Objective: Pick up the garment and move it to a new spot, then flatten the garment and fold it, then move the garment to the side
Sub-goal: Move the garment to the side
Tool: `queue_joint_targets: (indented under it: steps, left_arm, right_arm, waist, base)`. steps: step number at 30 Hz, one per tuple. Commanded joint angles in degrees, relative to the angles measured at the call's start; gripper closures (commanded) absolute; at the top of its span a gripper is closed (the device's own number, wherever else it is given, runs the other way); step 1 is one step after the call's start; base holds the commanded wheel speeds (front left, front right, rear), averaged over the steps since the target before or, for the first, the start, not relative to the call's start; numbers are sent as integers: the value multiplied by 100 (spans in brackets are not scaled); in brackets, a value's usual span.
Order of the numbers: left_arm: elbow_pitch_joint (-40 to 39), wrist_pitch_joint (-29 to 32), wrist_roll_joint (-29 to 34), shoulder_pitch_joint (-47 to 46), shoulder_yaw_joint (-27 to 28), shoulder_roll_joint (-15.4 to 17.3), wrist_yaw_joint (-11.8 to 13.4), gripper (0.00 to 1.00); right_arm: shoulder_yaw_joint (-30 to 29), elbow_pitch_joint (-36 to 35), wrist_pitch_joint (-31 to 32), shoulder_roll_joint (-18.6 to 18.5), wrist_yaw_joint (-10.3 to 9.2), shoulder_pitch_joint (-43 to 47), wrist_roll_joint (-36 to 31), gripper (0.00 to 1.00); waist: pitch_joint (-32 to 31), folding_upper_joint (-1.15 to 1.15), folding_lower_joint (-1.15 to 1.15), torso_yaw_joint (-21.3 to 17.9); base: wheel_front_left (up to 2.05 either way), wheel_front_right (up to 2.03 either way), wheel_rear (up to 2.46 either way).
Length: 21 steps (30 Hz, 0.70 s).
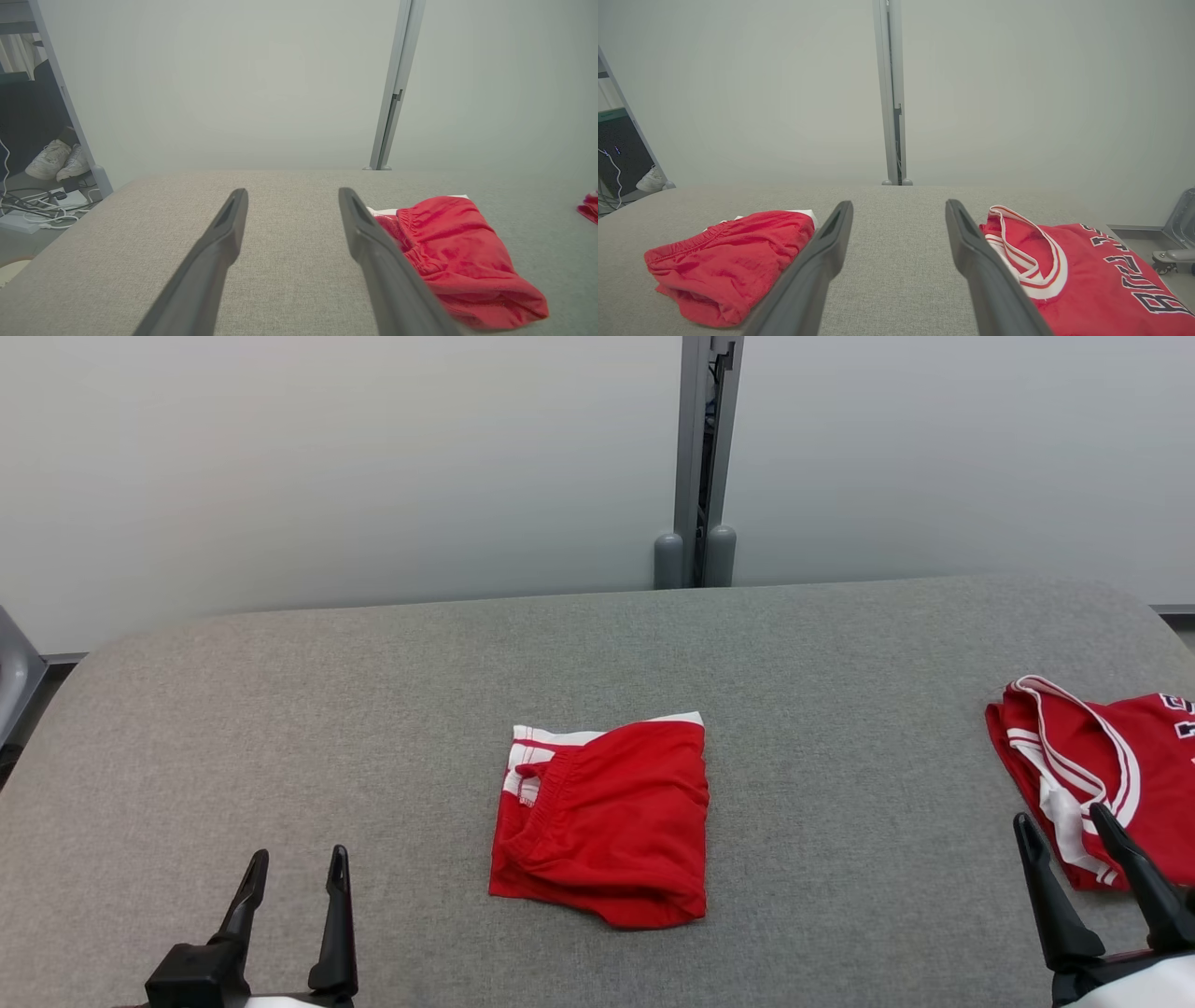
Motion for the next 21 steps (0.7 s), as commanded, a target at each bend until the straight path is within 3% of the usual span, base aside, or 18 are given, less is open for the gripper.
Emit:
queue_joint_targets:
  steps: [1,13,21]
  left_arm:
    - [31,-19,-4,-126,9,42,-34,0]
    - [149,-133,15,-517,-69,-16,-136,0]
    - [181,-278,97,-1150,-183,-178,-306,0]
  right_arm:
    - [-10,-7,35,-30,11,42,-18,0]
    - [-159,131,3,-81,12,-92,23,0]
    - [270,585,-44,-297,11,-697,235,0]
  waist:
    - [15,0,0,31]
    - [200,0,0,503]
    - [791,0,0,1131]
  base:
    - [0,0,0]
    - [0,0,0]
    - [0,0,0]
